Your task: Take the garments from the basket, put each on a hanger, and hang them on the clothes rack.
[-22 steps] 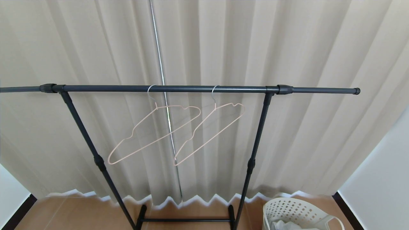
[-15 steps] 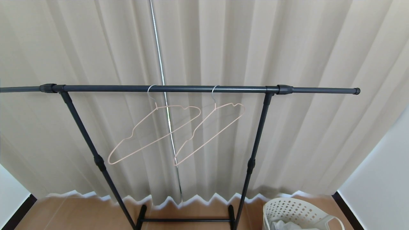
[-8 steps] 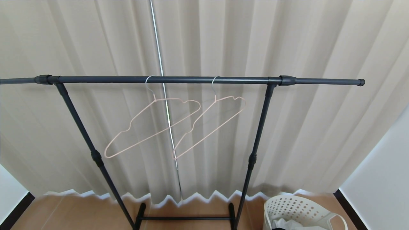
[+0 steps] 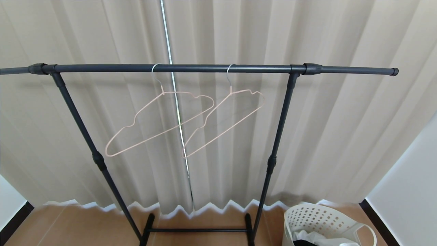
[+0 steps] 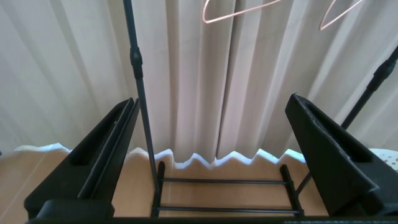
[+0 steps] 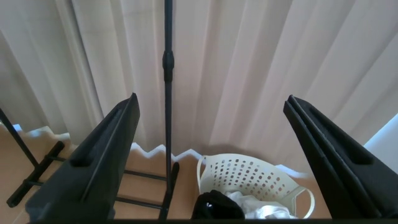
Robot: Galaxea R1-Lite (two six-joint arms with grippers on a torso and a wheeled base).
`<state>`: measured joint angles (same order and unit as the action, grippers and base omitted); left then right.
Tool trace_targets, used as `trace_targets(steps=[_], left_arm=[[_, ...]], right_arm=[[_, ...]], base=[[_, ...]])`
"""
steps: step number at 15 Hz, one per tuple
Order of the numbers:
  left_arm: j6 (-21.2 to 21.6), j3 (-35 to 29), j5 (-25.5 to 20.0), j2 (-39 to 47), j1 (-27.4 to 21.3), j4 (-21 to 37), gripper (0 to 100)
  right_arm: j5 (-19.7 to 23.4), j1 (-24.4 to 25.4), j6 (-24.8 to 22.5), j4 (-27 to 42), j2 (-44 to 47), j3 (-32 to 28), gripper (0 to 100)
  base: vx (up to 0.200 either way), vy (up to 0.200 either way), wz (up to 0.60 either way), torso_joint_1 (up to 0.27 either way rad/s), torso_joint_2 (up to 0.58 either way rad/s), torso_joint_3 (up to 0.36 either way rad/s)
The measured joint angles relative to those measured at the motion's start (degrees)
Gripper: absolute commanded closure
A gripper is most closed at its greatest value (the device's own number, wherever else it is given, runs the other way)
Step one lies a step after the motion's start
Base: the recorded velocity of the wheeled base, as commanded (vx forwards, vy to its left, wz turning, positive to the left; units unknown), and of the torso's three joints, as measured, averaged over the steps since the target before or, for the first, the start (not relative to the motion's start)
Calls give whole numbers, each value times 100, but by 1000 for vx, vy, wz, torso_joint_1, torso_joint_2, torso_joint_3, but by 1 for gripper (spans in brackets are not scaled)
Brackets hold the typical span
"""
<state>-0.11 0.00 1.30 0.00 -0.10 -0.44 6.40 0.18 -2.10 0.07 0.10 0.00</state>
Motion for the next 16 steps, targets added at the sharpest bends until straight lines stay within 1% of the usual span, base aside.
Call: trace_targets(steps=[8,16], left_arm=[[-13,0,-2,0,0,1,0],[-13,0,9,0,0,6,0]], right_arm=[[0,-2,5,2,0,0,0],[0,-2,2,2,0,0,0]], base=[[0,0,0,-184,538,351],[0,0,0,-121,489,364]])
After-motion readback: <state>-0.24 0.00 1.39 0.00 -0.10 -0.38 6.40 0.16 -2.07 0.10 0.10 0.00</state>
